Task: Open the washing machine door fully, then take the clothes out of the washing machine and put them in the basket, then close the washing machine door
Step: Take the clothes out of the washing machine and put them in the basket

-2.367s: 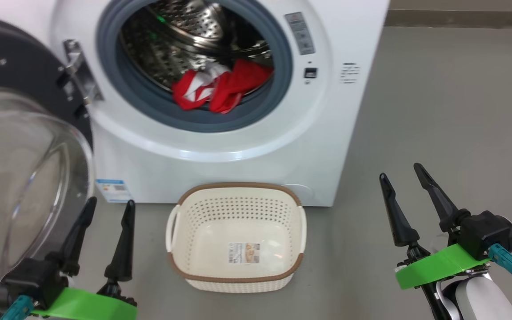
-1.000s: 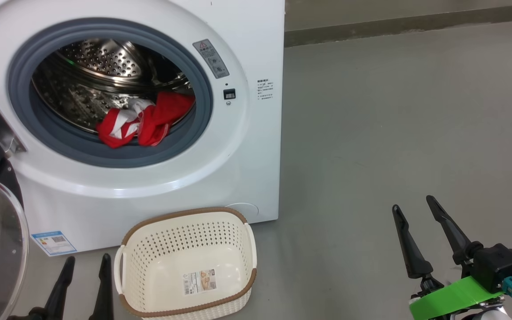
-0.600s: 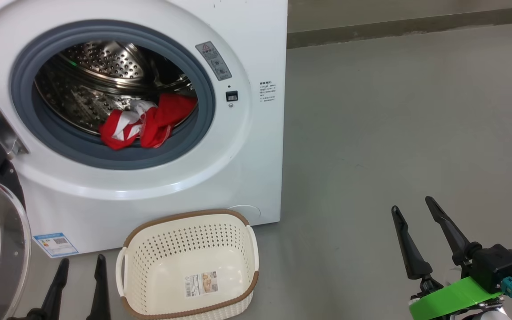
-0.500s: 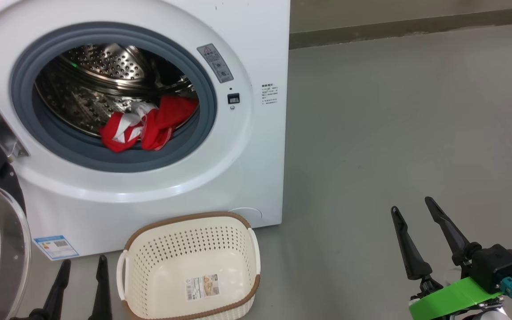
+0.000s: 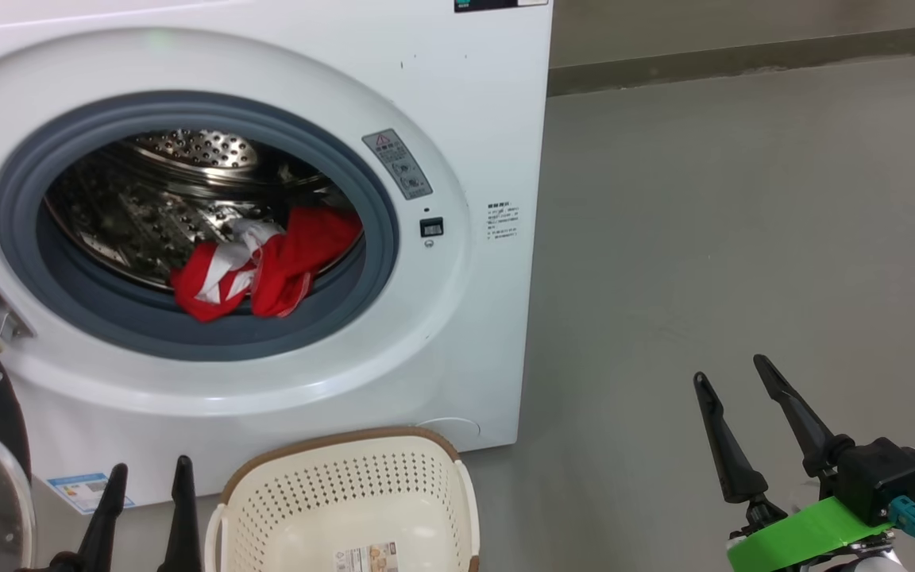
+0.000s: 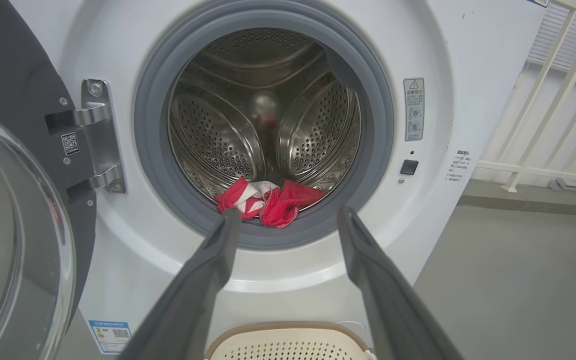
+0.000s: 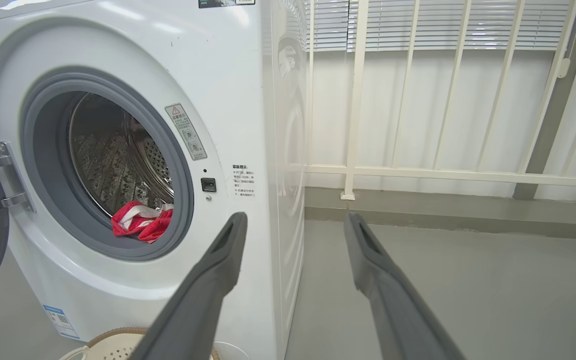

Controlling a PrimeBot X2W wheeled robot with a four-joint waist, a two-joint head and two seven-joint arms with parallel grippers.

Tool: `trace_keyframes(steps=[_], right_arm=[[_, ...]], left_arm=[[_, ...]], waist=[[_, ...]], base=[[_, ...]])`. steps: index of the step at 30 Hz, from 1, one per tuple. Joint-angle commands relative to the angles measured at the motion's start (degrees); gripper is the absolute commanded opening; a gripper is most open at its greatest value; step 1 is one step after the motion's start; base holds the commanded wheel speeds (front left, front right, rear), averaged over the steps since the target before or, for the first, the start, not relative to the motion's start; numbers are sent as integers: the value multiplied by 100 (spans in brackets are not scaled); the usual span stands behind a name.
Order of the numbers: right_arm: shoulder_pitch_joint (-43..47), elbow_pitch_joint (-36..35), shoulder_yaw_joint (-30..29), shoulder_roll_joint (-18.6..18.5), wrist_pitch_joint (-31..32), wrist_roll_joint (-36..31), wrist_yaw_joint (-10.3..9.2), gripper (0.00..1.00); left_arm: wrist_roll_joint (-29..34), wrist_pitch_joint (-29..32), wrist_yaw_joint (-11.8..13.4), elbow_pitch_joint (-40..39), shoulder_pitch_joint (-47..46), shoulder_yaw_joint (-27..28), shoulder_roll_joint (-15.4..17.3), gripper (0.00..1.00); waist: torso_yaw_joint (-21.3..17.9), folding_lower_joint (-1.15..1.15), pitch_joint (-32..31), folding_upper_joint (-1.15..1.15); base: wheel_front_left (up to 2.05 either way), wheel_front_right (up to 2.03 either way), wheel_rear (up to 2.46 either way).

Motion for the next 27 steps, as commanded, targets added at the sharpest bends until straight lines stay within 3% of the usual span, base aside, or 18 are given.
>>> trace_keyframes(steps=[1,27], right_arm=[[-147,-121,115,-69,-37,43,37,100],[-104,-125,156,-137,-37,61,37,100]], left_arm=[[32,-69,-38,-167,-122,207,36,100],[61,-69,26,5,-183,144,52,100]], waist=[[-5,0,-1,0],[27,0,-53,0]], base=[[66,-66,0],[5,-5,0]])
